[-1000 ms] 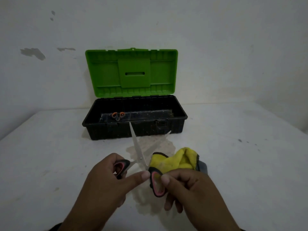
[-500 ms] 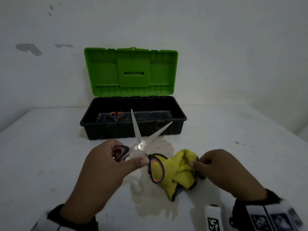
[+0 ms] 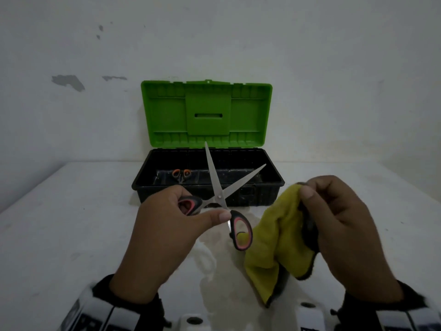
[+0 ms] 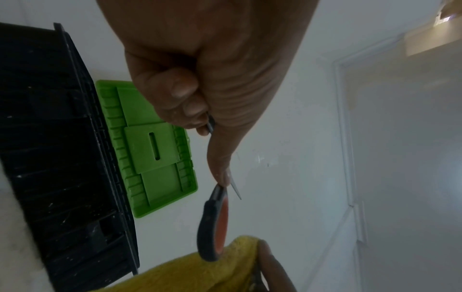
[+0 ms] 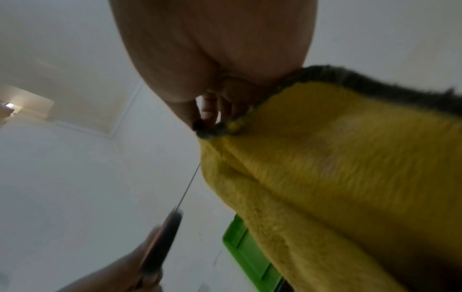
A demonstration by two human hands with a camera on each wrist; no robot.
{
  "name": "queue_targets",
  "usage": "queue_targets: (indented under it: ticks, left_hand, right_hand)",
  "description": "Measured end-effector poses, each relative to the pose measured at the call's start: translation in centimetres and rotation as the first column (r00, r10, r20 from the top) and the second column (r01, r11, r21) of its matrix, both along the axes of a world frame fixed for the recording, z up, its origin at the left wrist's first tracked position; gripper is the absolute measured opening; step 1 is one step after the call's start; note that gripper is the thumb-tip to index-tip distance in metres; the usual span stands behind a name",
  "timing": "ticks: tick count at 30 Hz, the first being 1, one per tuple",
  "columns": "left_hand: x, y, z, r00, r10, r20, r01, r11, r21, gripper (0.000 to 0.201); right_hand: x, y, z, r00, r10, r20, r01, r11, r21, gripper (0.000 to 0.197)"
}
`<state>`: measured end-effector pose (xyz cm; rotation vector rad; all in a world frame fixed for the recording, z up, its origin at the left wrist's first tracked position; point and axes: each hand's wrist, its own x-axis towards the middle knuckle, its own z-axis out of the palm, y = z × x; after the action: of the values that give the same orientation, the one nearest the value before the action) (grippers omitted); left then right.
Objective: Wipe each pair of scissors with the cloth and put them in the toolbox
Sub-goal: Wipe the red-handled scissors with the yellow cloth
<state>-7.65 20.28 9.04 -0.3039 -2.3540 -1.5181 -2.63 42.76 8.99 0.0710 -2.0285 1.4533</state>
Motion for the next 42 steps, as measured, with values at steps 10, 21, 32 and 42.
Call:
queue_targets:
  ticks: [10,21,32,42]
  left_hand:
    - [0.6,0.8,-0.1,0.997,0.070,-0.017,-0.072,0.983,-0.167,0.065]
    - [2.0,1.4,0.2,0.992,0.129,-0.010,-0.125,0.935,-0.331,0.056]
    - [2.4,0.9,-0.1,0.994,0.107,-0.001,-0.101,0.937,-0.335,0.060]
    - [2.8,-0.1,0.1,0.992,0.116,0.040,-0.098,0.945,-0.312,0.061]
  right_hand:
    - [-0.5,-4.4,-1.5,0.994,0.091,-0.061,-0.088,0.995,0.044,0.005]
    - [-0.9,-6.0,-2.4,0.976,-0.035,-0.213,0.110,0.930,0.350,0.008]
    - [-0.6,-6.9,-2.7,0.985,-0.103,-0.141,0.135,0.963,0.234,0.012]
    - [-0.5,-6.8,-2.3,0.986,-0.114,-0.124,0.136,0.972,0.190,0.015]
